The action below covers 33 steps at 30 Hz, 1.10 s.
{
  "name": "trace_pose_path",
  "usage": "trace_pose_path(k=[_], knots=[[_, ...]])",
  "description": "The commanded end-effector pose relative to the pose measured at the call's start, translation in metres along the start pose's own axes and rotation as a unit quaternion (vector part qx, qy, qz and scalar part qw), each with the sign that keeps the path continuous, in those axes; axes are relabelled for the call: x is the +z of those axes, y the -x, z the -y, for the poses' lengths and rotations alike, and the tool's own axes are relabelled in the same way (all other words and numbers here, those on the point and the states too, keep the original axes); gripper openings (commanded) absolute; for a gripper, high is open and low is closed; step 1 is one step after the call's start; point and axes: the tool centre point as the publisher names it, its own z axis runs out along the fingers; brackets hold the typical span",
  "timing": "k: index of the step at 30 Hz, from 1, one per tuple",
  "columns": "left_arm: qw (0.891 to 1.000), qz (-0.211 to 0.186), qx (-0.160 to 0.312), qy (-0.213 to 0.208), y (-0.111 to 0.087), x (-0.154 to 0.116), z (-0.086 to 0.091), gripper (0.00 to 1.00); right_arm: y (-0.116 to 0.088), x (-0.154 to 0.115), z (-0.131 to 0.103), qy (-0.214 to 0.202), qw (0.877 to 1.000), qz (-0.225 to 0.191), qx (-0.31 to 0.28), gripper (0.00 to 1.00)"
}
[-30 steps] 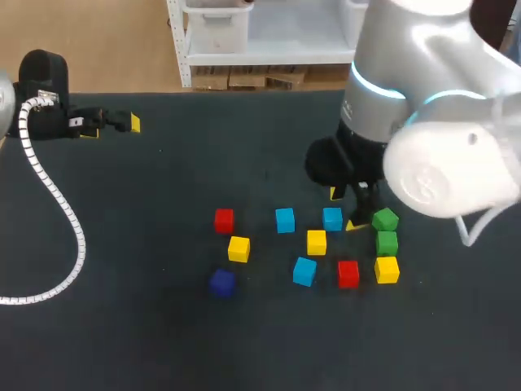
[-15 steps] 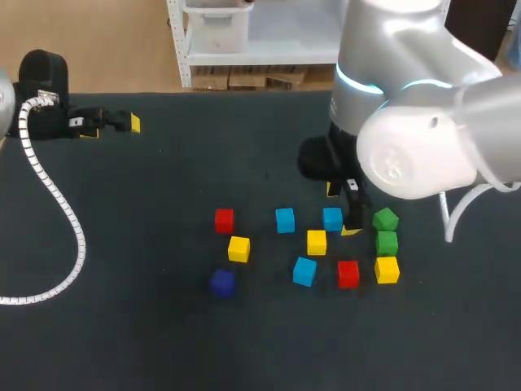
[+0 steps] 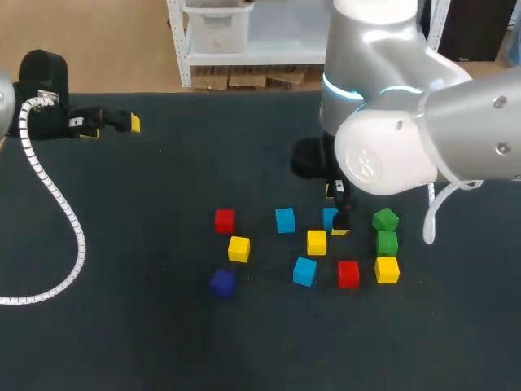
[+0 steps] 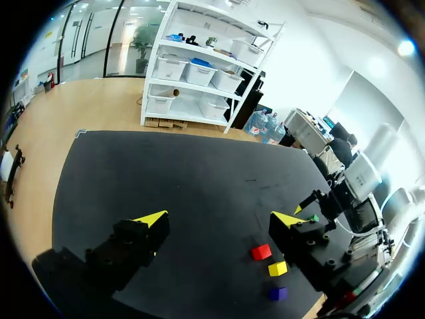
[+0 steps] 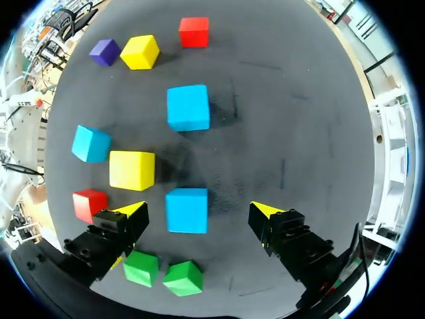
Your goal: Place the blue cubes, place green cubes on the blue cubes, place the yellow cubes on the green cubes, then place the red cubes on the yellow cubes, and place purple cube on the red cubes.
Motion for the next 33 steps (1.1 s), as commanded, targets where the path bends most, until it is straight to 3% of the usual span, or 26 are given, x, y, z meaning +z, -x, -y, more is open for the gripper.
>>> trace_pose_path(k=[1,3,5,6,13,24,33], knots=[[1.000,0.003,0.001,-0.006,-0.001,0.000,-0.002,1.00,0.002,0.005,0.006,0.004,1.000,-0.003,0.001,0.84],[1.000,0.003,0.001,-0.006,-0.001,0.000,-0.002,1.00,0.002,0.005,0.008,0.005,1.000,-0.003,0.002,0.45],[1.000,0.003,0.001,-0.006,-0.001,0.000,-0.002,1.00,0.003,0.005,0.009,0.004,1.000,-0.002,0.003,0.25],[1.000,0.003,0.001,-0.006,-0.001,0.000,-0.002,1.00,0.003,0.005,0.010,0.003,1.000,-0.002,0.004,0.00],[1.000,0.003,0.001,-0.006,-0.001,0.000,-0.002,1.00,0.004,-0.002,0.020,0.006,1.000,0.003,0.009,0.00],[1.000,0.003,0.001,-0.006,-0.001,0.000,-0.002,1.00,0.025,-0.013,0.059,0.021,1.000,0.000,-0.009,0.00],[1.000,0.003,0.001,-0.006,-0.001,0.000,-0.002,1.00,0.025,-0.009,0.075,0.019,1.000,-0.003,-0.007,0.00]])
